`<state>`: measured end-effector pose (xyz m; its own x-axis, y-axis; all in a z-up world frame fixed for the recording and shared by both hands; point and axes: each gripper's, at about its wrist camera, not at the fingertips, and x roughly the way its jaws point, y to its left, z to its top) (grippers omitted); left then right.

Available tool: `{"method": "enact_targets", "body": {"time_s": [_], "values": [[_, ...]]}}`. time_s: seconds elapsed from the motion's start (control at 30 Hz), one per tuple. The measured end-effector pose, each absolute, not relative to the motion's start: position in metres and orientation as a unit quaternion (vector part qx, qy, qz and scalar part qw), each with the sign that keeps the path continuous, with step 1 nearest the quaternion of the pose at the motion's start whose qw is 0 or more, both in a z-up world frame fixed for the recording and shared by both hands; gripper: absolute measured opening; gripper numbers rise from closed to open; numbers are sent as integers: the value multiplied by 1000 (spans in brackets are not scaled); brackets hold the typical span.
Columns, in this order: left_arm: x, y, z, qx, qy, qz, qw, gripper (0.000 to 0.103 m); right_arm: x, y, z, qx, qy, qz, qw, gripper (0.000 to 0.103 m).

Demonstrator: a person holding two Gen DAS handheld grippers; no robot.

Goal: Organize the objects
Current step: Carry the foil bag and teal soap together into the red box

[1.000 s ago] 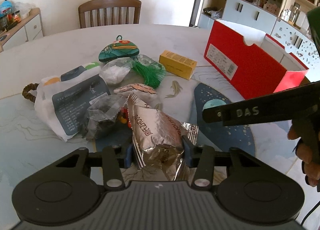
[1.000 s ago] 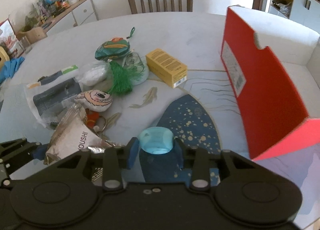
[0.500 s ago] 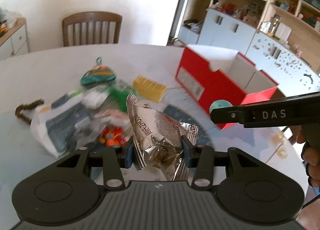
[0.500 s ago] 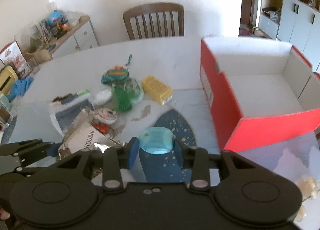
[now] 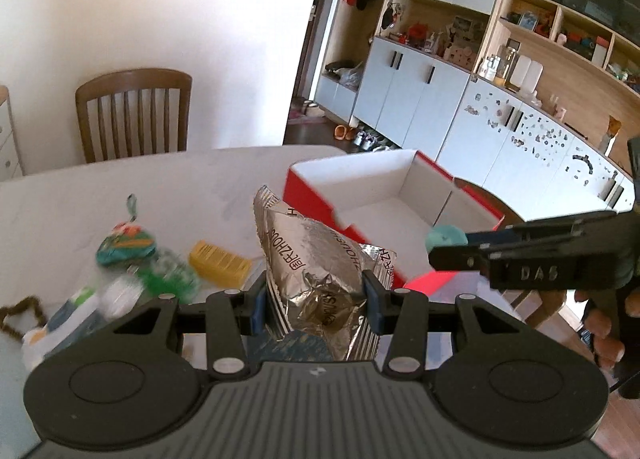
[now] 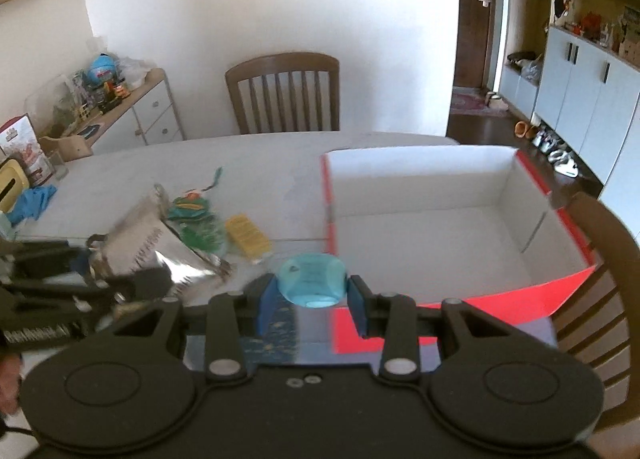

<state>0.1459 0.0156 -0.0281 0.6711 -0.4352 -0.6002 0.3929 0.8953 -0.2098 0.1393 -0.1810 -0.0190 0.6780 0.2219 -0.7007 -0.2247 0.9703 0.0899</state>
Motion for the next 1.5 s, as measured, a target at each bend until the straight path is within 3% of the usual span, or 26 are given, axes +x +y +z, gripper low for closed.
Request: {"method": "enact_targets", "body": {"time_s": [0.53, 1.5], "values": [[215, -113, -16, -27, 360, -215, 908, 45, 188, -280, -33, -31, 382, 130, 915, 37], [333, -213, -118, 49, 514, -157, 842, 45, 281, -309, -118, -93, 514, 165, 837, 37]]}}
